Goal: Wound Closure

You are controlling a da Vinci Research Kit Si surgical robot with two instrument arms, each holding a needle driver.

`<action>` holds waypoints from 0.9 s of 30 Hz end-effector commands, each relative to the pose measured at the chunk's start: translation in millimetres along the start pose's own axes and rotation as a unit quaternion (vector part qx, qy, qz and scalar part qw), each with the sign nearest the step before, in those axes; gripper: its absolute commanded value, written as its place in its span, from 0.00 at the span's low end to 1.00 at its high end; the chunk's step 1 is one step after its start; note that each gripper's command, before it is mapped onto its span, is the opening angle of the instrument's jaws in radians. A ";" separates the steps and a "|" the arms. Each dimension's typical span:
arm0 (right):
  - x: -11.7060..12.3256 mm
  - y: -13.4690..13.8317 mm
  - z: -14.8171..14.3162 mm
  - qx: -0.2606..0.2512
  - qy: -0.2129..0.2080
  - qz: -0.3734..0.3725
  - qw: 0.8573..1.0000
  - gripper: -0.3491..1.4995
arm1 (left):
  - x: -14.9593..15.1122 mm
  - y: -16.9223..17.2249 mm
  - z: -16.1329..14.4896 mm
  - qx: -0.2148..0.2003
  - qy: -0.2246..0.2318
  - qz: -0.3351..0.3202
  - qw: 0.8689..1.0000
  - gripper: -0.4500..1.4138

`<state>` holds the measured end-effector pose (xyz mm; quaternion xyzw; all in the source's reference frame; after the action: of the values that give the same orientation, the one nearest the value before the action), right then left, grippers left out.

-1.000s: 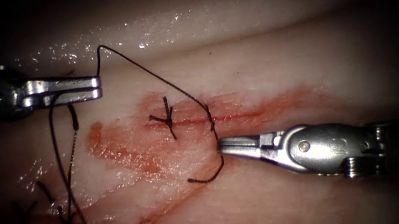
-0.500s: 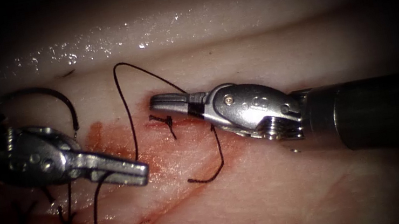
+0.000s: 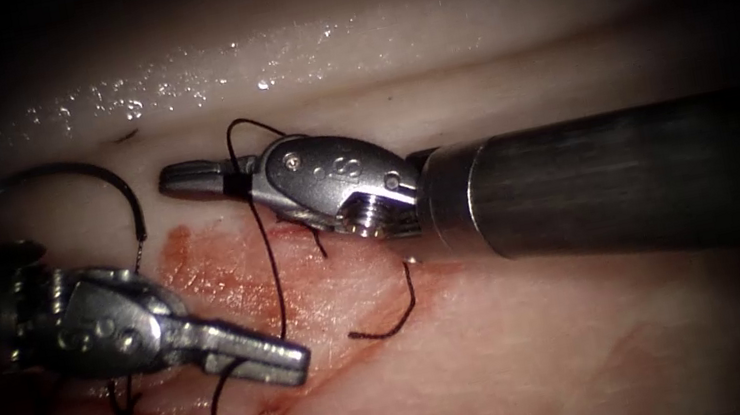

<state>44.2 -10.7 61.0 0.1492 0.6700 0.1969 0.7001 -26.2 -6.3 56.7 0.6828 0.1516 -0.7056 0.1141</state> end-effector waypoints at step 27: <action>4.4 -2.5 -10.6 0.214 0.099 -0.008 0.972 0.00 | -10.7 -5.0 -1.6 0.089 -0.055 -0.066 0.992 0.00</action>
<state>33.3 -11.8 54.8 0.2779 0.7578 0.0465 0.5885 -25.5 -1.5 67.2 0.6387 0.1253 -0.7591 0.0134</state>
